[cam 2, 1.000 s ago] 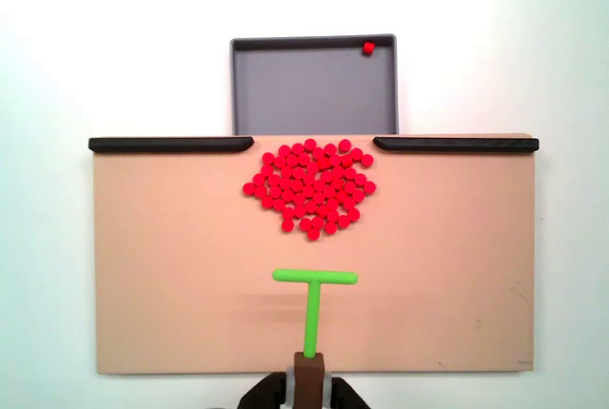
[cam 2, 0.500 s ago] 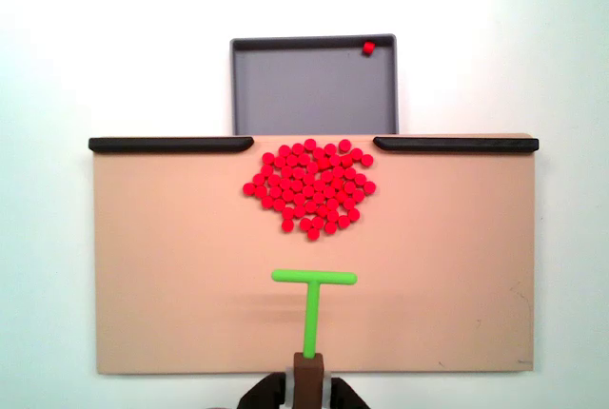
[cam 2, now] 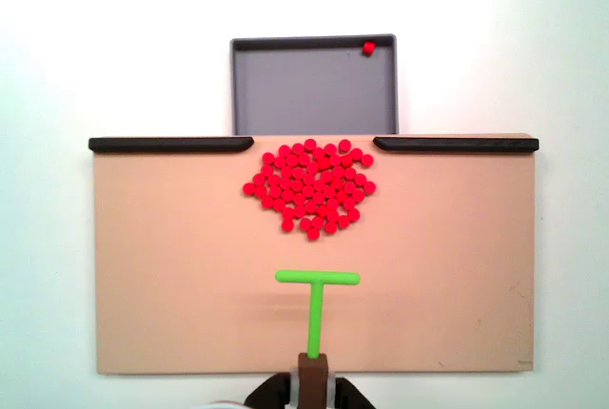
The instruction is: Push granules from bottom to the grey container
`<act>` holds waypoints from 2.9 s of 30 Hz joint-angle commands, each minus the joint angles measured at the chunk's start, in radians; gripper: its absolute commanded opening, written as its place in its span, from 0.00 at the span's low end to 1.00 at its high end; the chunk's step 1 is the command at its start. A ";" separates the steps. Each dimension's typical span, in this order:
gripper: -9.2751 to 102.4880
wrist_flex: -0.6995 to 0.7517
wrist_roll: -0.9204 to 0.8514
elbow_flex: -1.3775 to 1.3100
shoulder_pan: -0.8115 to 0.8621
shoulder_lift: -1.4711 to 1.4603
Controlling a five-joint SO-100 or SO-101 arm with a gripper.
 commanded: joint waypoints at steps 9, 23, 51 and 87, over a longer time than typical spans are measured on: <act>0.08 -0.008 -0.031 0.015 0.014 -0.020; 0.08 -0.008 -0.026 0.014 0.025 -0.021; 0.08 -0.192 -0.089 0.199 0.038 0.005; 0.08 -0.440 -0.117 0.281 0.023 -0.167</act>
